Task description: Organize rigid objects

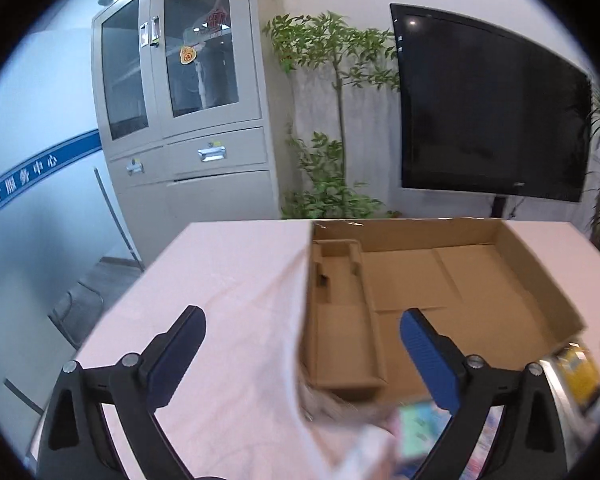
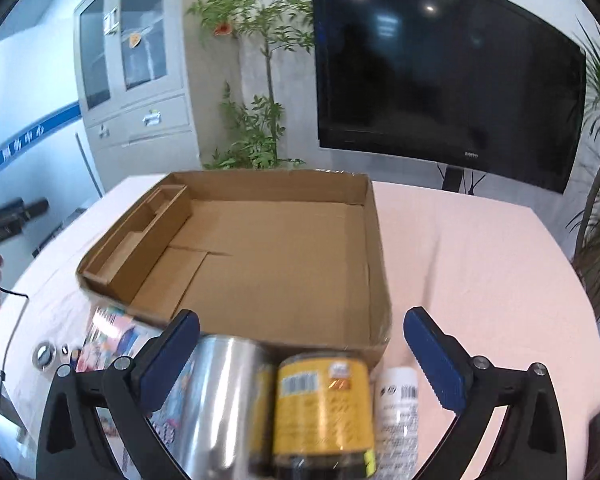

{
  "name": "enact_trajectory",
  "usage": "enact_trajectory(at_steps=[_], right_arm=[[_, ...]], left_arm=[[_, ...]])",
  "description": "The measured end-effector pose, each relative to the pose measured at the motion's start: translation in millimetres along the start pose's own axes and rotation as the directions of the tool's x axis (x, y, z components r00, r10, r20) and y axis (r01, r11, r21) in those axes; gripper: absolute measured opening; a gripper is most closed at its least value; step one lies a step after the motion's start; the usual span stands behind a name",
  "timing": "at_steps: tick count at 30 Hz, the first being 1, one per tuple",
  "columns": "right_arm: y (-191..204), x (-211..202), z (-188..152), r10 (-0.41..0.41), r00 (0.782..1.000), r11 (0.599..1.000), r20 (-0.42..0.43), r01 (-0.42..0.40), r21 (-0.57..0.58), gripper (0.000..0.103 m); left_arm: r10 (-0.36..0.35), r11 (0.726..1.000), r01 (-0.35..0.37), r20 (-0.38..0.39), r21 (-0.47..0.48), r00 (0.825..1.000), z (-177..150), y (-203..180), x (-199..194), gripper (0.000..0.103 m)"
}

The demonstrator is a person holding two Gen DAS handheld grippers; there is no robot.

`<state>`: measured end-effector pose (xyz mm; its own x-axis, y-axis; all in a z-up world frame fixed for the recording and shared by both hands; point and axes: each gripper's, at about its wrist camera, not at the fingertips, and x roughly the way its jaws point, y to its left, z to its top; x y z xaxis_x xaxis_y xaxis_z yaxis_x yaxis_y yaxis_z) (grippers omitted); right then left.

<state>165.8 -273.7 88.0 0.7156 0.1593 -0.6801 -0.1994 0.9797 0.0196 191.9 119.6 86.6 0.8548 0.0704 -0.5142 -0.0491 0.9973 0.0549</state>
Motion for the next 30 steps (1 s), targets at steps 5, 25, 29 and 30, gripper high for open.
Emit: enact_trajectory(at_steps=[5,25,29,30], right_arm=[[35.1,-18.1,-33.0,0.140,0.990,0.990,-0.005,-0.140,0.028,0.100],[65.7,-18.7,-126.5,0.620,0.766,0.778,-0.169,-0.574,0.256,0.100],[72.5,9.9,-140.8,0.597,0.766,0.794,-0.240,-0.521,0.314,0.084],[74.5,19.6,-143.2,0.584,0.769,0.802,-0.259,-0.498,0.331,0.078]], left_arm=[[-0.052,0.998,0.054,0.054,-0.038,0.997,-27.2,-27.5,-35.6,0.098],[-0.448,0.894,0.414,-0.330,-0.172,0.831,-111.3,-97.6,-8.5,0.094],[-0.439,0.898,0.407,-0.404,-0.167,0.803,-126.2,-106.5,7.3,0.077],[-0.426,0.904,0.395,-0.414,-0.162,0.804,-128.8,-107.4,7.9,0.073]])
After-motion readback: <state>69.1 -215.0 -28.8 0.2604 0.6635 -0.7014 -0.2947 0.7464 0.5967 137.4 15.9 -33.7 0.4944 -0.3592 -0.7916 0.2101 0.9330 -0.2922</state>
